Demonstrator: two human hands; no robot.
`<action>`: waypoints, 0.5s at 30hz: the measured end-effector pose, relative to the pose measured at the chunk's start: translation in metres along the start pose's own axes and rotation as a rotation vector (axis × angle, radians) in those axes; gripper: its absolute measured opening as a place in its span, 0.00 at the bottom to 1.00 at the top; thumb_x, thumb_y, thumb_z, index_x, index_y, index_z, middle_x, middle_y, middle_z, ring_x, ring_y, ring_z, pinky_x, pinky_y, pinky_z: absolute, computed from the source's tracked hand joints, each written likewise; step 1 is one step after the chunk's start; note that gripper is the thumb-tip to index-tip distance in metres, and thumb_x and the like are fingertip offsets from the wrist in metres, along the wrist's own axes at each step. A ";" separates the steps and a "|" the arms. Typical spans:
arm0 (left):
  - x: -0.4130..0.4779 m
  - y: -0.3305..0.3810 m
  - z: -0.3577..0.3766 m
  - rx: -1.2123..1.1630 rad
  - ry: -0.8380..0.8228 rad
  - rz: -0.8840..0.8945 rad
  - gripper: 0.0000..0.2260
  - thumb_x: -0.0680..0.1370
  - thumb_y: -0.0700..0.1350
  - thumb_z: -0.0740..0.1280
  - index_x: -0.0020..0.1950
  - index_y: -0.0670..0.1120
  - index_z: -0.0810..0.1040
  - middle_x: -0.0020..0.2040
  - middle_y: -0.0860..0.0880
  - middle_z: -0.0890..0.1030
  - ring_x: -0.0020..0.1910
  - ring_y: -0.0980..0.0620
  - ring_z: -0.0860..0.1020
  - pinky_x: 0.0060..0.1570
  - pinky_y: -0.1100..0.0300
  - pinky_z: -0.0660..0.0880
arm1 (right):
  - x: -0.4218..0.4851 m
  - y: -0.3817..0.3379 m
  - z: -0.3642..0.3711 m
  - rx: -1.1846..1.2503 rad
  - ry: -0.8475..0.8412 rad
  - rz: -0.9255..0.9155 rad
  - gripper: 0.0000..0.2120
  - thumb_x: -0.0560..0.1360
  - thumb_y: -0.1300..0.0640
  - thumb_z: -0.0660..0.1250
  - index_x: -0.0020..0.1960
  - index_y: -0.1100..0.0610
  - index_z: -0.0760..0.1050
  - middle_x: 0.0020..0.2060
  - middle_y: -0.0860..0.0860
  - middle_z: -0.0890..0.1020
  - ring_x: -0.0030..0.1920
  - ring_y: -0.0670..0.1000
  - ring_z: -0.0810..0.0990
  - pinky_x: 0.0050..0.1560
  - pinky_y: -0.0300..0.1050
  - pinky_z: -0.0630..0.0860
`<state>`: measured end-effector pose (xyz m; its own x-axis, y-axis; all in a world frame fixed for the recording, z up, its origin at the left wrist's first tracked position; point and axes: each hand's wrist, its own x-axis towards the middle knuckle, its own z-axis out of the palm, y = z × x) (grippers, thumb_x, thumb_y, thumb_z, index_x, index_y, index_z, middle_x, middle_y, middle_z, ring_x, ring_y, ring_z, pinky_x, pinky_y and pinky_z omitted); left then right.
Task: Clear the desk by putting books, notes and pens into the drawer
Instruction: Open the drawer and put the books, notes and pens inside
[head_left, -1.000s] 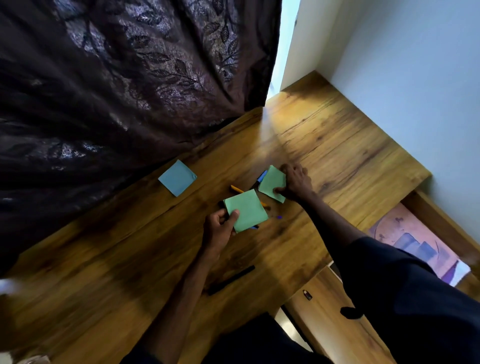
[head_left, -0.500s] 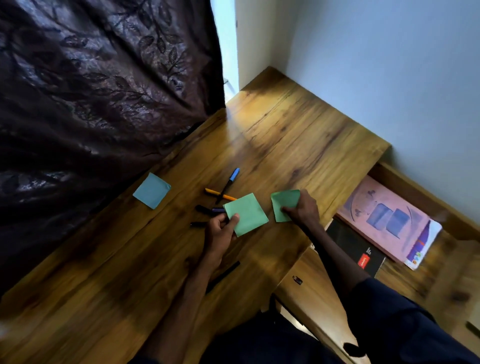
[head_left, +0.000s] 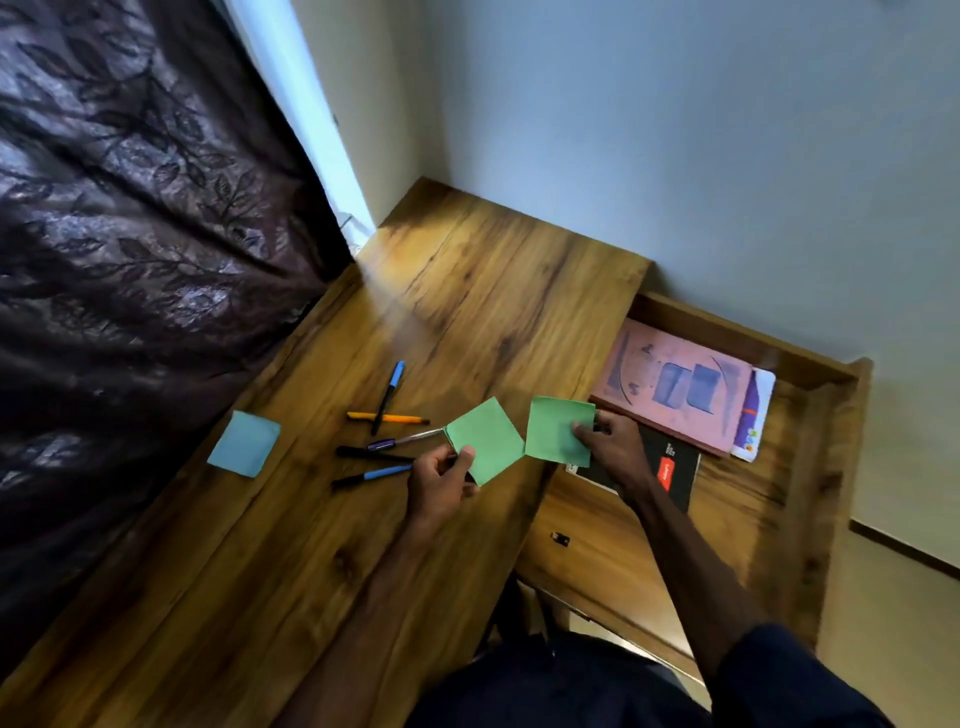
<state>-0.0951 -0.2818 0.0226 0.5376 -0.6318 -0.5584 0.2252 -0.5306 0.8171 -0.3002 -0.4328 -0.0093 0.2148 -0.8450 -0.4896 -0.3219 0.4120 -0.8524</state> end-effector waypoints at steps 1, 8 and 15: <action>-0.002 0.003 0.006 -0.001 -0.022 0.002 0.15 0.80 0.50 0.69 0.64 0.46 0.79 0.54 0.49 0.85 0.50 0.51 0.85 0.45 0.53 0.84 | -0.004 0.001 -0.007 0.029 0.019 0.001 0.12 0.78 0.60 0.70 0.61 0.59 0.80 0.53 0.55 0.86 0.51 0.54 0.86 0.53 0.56 0.83; -0.008 0.014 0.046 0.111 -0.122 0.107 0.14 0.79 0.45 0.71 0.60 0.38 0.81 0.43 0.45 0.85 0.33 0.55 0.82 0.30 0.59 0.78 | -0.028 0.002 -0.059 0.131 0.158 0.002 0.12 0.77 0.59 0.71 0.60 0.60 0.79 0.53 0.56 0.85 0.51 0.55 0.86 0.53 0.55 0.83; -0.021 0.010 0.084 0.206 -0.182 0.160 0.13 0.78 0.46 0.72 0.59 0.39 0.82 0.39 0.44 0.85 0.31 0.55 0.80 0.33 0.58 0.78 | -0.049 0.014 -0.106 0.219 0.248 0.034 0.12 0.78 0.61 0.70 0.61 0.62 0.78 0.53 0.56 0.85 0.50 0.54 0.85 0.47 0.47 0.84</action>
<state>-0.1718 -0.3213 0.0303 0.3943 -0.7973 -0.4570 -0.0299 -0.5081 0.8608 -0.4130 -0.4216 0.0217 -0.0319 -0.8758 -0.4816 -0.1132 0.4819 -0.8689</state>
